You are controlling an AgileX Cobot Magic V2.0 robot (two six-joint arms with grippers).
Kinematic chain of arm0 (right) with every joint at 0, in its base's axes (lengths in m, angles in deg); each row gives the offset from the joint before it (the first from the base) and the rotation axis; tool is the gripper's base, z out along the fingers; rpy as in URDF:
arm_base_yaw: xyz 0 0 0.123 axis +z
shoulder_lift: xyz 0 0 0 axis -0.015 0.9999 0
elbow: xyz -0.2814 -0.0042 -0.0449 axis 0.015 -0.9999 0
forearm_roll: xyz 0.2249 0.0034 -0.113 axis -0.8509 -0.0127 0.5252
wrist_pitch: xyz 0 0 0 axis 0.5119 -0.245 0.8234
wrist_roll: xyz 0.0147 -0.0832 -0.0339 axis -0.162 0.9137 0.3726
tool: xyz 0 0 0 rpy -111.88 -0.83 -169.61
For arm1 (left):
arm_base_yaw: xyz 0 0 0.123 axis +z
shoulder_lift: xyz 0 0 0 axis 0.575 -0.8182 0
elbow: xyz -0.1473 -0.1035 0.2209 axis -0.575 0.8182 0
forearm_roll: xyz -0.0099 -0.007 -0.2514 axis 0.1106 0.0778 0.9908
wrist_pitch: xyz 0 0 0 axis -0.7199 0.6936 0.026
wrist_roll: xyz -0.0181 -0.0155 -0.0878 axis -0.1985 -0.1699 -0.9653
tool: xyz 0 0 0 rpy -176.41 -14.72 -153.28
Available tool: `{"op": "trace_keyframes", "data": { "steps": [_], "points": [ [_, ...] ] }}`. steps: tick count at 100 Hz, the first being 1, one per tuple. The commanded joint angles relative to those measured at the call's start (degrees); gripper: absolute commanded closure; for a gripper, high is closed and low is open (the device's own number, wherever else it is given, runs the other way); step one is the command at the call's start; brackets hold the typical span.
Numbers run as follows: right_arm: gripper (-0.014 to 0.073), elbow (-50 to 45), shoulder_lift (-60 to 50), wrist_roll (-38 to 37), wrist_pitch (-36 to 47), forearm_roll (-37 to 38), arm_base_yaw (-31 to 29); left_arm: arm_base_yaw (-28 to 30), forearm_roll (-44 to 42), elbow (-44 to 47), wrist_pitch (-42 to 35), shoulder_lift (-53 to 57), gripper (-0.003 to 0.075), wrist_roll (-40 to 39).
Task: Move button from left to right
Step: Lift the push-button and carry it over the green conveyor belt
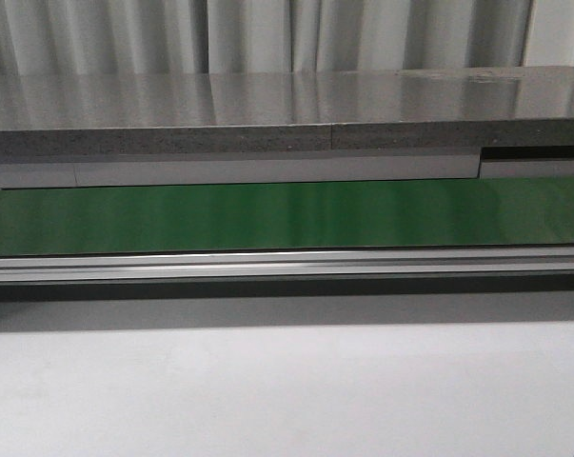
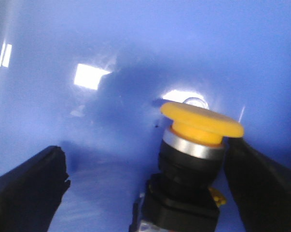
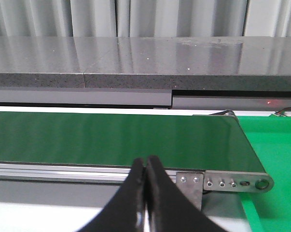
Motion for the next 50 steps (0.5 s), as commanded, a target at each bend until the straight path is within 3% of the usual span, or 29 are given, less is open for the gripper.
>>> {"op": "trace_keyframes", "data": {
  "steps": [1, 25, 50],
  "points": [
    [0.0662, 0.9, -1.1, 0.4, 5.0, 0.5, -0.3, 0.2, 0.8, -1.5, -1.1, 2.5, 0.013, -0.1],
    [0.0662, 0.9, -1.1, 0.4, 5.0, 0.5, -0.3, 0.2, 0.8, -1.5, -1.1, 2.5, 0.0368, -0.1],
    [0.0662, 0.9, -1.1, 0.4, 5.0, 0.5, -0.3, 0.2, 0.8, -1.5, -0.6, 2.5, 0.0505, -0.1]
  ]
}}
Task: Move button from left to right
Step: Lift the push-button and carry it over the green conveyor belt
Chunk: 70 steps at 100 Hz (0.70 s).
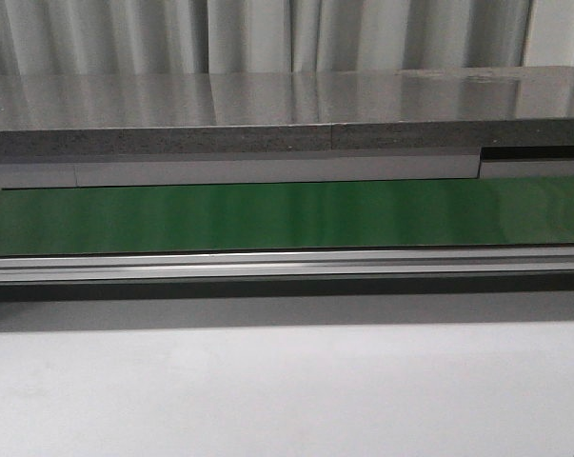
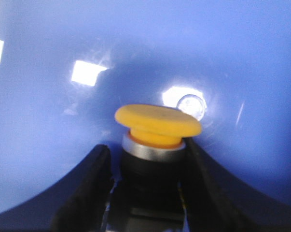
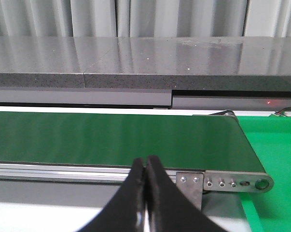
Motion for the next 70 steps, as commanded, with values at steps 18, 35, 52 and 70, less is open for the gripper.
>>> {"op": "trace_keyframes", "data": {
  "steps": [18, 35, 52, 70],
  "points": [
    [0.0662, 0.9, -1.1, 0.0, 5.0, 0.5, -0.3, 0.2, 0.7, -1.5, -0.2, 3.0, 0.0535, -0.1],
    [0.0662, 0.9, -1.1, 0.0, 5.0, 0.5, -0.3, 0.2, 0.7, -1.5, 0.0, 5.1, 0.0535, -0.1],
    [0.0662, 0.9, -1.1, 0.0, 5.0, 0.5, -0.3, 0.2, 0.7, -1.5, 0.1, 9.5, 0.0535, -0.1],
    [0.0662, 0.9, -1.1, 0.0, 5.0, 0.5, -0.3, 0.2, 1.8, -1.5, 2.6, 15.1, 0.0535, -0.1]
  ]
}}
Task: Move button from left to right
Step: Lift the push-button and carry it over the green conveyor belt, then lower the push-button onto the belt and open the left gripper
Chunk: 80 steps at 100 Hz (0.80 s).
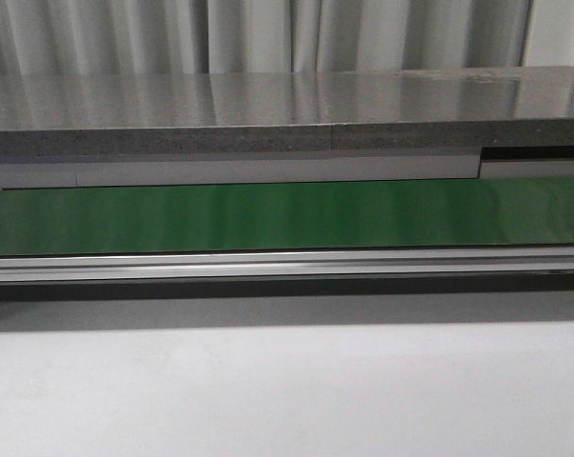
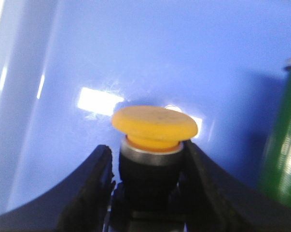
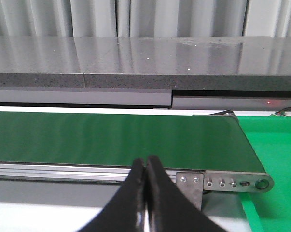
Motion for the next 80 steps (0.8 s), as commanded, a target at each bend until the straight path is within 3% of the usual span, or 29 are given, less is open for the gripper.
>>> {"op": "trace_keyframes", "data": {
  "steps": [1, 28, 58, 80],
  "points": [
    [0.0662, 0.9, -1.1, 0.0, 5.0, 0.5, -0.3, 0.2, 1.7, -1.5, -0.1, 5.8, 0.0535, -0.1],
    [0.0662, 0.9, -1.1, 0.0, 5.0, 0.5, -0.3, -1.9, 5.4, -1.5, 3.4, 11.2, 0.0535, 1.4],
    [0.0662, 0.9, -1.1, 0.0, 5.0, 0.5, -0.3, -8.6, 5.2, -1.5, 5.0, 10.7, 0.0535, 2.4],
    [0.0662, 0.9, -1.1, 0.0, 5.0, 0.5, -0.3, -10.1, 5.2, -1.5, 4.9, 10.6, 0.0535, 2.5]
  ]
}}
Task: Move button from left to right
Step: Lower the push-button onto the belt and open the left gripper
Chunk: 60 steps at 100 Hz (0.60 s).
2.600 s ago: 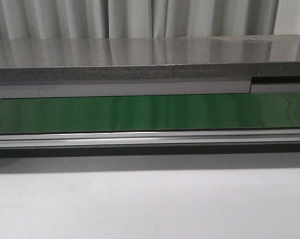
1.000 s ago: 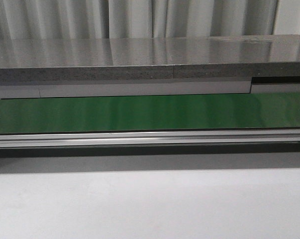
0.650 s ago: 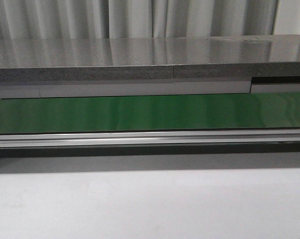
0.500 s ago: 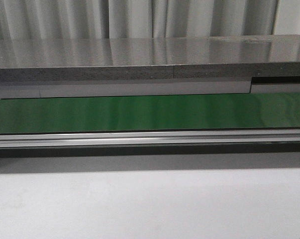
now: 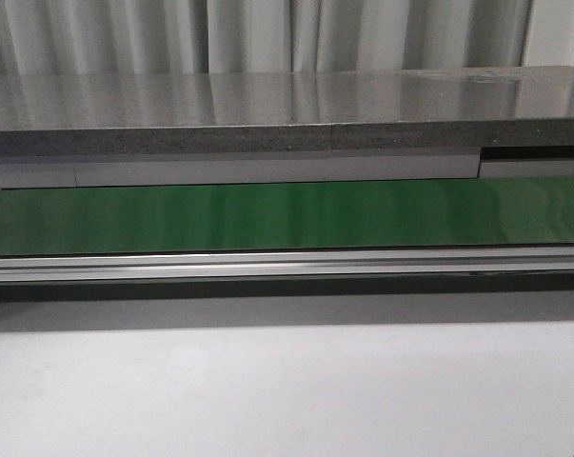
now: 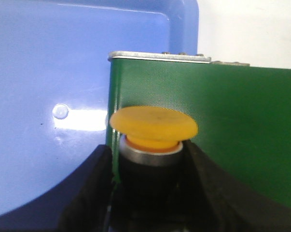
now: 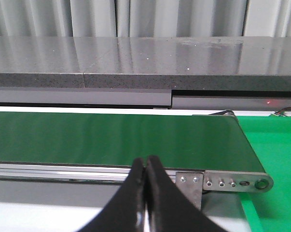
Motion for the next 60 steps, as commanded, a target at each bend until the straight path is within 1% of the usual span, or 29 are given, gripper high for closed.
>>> {"op": "trace_keyframes", "data": {
  "steps": [1, 44, 53, 60],
  "points": [
    [0.0662, 0.9, -1.1, 0.0, 5.0, 0.5, -0.3, -0.4, 1.0, -1.5, -1.9, 2.2, 0.0535, 0.2],
    [0.0662, 0.9, -1.1, 0.0, 5.0, 0.5, -0.3, -0.4, 1.2, -1.3, 0.1, -1.8, 0.0533, 0.2],
    [0.0662, 0.9, -1.1, 0.0, 5.0, 0.5, -0.3, -0.4, 1.3, -1.3, 0.2, -1.9, 0.0519, 0.2],
    [0.0662, 0.9, -1.1, 0.0, 5.0, 0.5, -0.3, -0.4, 1.4, -1.3, 0.2, -1.9, 0.0475, 0.2]
  ]
}}
